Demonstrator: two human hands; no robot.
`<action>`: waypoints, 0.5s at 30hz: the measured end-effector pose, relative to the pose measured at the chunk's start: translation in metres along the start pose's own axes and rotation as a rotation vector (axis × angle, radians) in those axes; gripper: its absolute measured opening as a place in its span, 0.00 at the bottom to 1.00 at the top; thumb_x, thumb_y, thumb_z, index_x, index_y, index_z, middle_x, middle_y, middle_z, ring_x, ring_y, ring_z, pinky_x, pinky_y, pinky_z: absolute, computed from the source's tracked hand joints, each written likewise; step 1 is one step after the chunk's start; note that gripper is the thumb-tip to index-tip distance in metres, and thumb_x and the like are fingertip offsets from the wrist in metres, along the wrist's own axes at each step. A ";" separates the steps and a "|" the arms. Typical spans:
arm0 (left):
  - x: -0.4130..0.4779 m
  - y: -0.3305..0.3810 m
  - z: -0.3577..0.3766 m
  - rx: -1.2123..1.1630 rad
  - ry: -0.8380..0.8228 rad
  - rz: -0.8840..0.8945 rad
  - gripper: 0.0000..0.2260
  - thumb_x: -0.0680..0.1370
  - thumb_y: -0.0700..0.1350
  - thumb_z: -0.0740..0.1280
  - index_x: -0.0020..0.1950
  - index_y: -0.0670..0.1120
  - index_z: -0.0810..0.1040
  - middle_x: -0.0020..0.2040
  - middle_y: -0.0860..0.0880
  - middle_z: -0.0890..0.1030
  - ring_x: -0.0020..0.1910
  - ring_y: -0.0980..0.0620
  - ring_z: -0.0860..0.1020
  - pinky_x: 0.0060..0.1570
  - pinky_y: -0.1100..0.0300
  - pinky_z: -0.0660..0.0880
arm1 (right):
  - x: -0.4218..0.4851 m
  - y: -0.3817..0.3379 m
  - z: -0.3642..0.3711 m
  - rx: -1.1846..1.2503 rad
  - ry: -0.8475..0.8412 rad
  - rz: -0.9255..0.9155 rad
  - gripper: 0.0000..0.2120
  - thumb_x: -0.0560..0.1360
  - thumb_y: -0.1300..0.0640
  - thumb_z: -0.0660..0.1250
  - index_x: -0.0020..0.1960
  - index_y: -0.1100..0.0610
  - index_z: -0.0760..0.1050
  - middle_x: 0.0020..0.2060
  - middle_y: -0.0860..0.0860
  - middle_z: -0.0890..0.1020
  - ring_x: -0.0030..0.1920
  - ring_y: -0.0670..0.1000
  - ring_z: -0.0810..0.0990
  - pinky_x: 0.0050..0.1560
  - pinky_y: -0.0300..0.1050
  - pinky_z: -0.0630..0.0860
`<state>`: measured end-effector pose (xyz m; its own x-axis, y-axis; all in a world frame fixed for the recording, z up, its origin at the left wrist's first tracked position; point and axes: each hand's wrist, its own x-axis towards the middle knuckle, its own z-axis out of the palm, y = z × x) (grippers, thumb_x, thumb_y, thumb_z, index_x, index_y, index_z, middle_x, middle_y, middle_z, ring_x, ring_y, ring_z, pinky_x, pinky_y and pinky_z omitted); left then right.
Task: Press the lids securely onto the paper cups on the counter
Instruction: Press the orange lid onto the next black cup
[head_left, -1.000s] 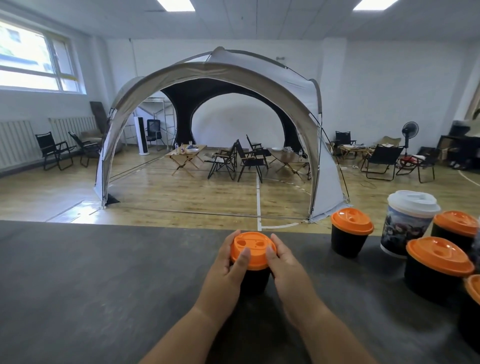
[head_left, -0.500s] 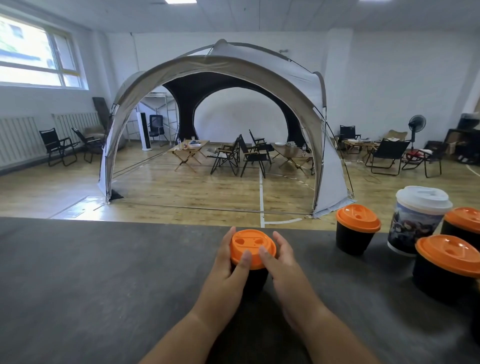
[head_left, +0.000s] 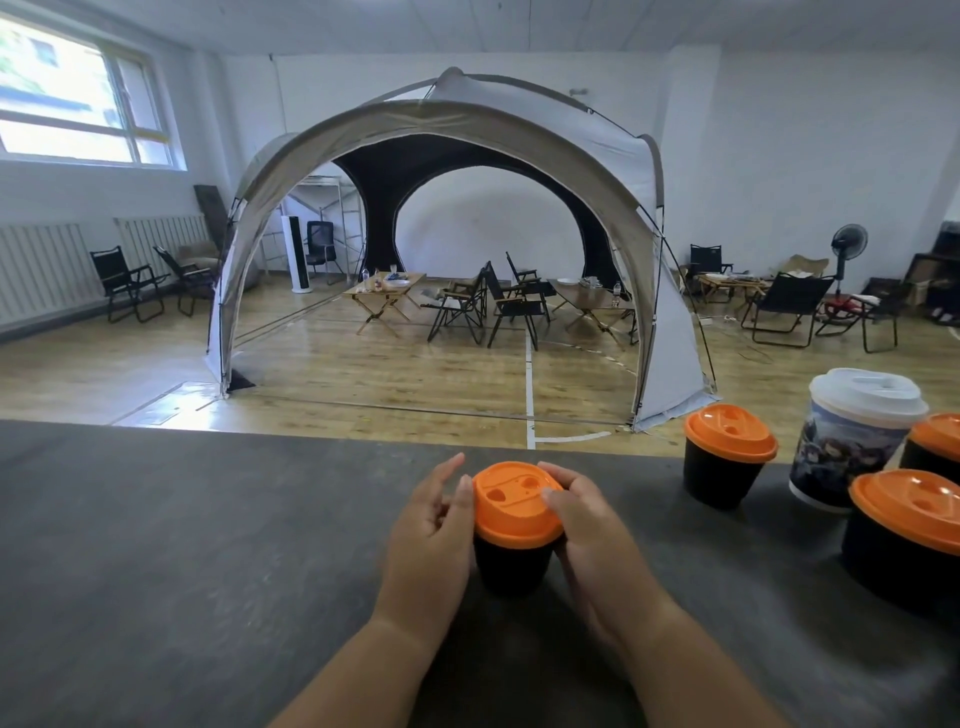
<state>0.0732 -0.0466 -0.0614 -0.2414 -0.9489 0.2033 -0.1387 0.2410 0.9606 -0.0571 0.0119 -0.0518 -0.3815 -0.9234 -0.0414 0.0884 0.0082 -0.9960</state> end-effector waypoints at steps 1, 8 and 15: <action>0.000 0.001 -0.002 0.023 0.027 0.012 0.21 0.78 0.60 0.56 0.69 0.57 0.71 0.59 0.56 0.79 0.59 0.56 0.77 0.62 0.53 0.74 | 0.000 -0.001 -0.001 0.010 -0.015 0.011 0.13 0.81 0.56 0.60 0.65 0.49 0.69 0.57 0.52 0.79 0.58 0.51 0.78 0.55 0.44 0.75; 0.008 0.000 -0.009 0.019 0.032 0.030 0.13 0.81 0.51 0.60 0.65 0.56 0.75 0.52 0.59 0.81 0.53 0.60 0.78 0.46 0.69 0.73 | -0.001 -0.007 -0.005 -0.027 -0.088 0.022 0.12 0.82 0.58 0.58 0.62 0.50 0.75 0.54 0.53 0.82 0.56 0.51 0.81 0.57 0.45 0.77; 0.014 0.002 -0.005 -0.170 -0.241 -0.053 0.13 0.80 0.58 0.54 0.61 0.71 0.71 0.67 0.59 0.73 0.68 0.57 0.70 0.71 0.49 0.66 | 0.003 -0.006 -0.003 -0.183 -0.137 -0.039 0.14 0.83 0.53 0.55 0.66 0.44 0.72 0.60 0.49 0.79 0.60 0.48 0.78 0.59 0.43 0.74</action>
<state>0.0746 -0.0608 -0.0559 -0.4622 -0.8785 0.1208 0.0012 0.1355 0.9908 -0.0614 0.0101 -0.0463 -0.2521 -0.9677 -0.0038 -0.0972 0.0292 -0.9948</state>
